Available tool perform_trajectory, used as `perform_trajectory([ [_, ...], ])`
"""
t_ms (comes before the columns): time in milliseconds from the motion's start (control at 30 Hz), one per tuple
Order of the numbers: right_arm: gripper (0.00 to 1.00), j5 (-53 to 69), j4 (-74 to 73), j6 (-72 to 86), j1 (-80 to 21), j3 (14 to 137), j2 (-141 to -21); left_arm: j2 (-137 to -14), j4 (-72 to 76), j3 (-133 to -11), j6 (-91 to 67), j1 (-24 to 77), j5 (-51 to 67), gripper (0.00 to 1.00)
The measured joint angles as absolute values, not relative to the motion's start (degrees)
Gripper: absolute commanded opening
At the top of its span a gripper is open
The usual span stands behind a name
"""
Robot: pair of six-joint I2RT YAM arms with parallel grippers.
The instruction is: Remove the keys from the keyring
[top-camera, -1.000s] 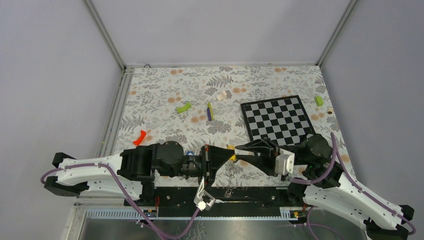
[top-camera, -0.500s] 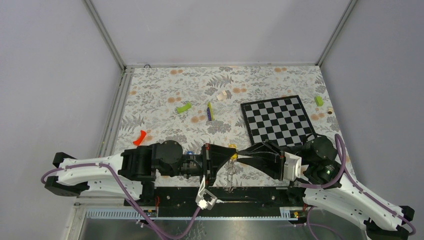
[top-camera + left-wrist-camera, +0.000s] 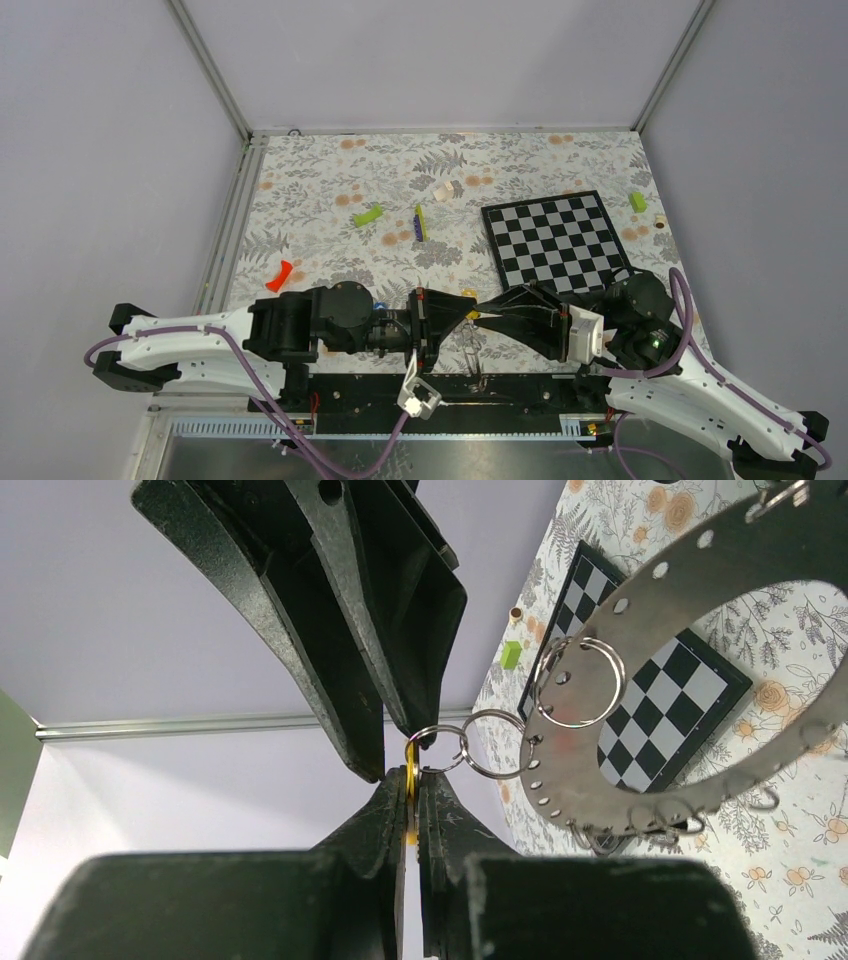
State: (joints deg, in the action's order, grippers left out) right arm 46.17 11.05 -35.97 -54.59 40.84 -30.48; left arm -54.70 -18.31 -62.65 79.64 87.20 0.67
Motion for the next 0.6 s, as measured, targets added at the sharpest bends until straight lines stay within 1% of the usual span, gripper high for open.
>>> perform_trajectory([
  [133,0.30,46.1,10.0,-37.3,-54.6,40.8,-30.5,-54.8,-18.5,-62.7,79.4,87.2,0.6,0.00],
  [300,0.33,45.3,7.6,-39.9,-54.6,40.8,-29.8,-54.8,-18.9,-62.7,79.0,87.2,0.3,0.00],
  [600,0.31,42.6,5.1,-43.8,-54.6,40.8,-28.6,-54.8,-18.8,-62.7,78.8,87.2,-0.2,0.00],
])
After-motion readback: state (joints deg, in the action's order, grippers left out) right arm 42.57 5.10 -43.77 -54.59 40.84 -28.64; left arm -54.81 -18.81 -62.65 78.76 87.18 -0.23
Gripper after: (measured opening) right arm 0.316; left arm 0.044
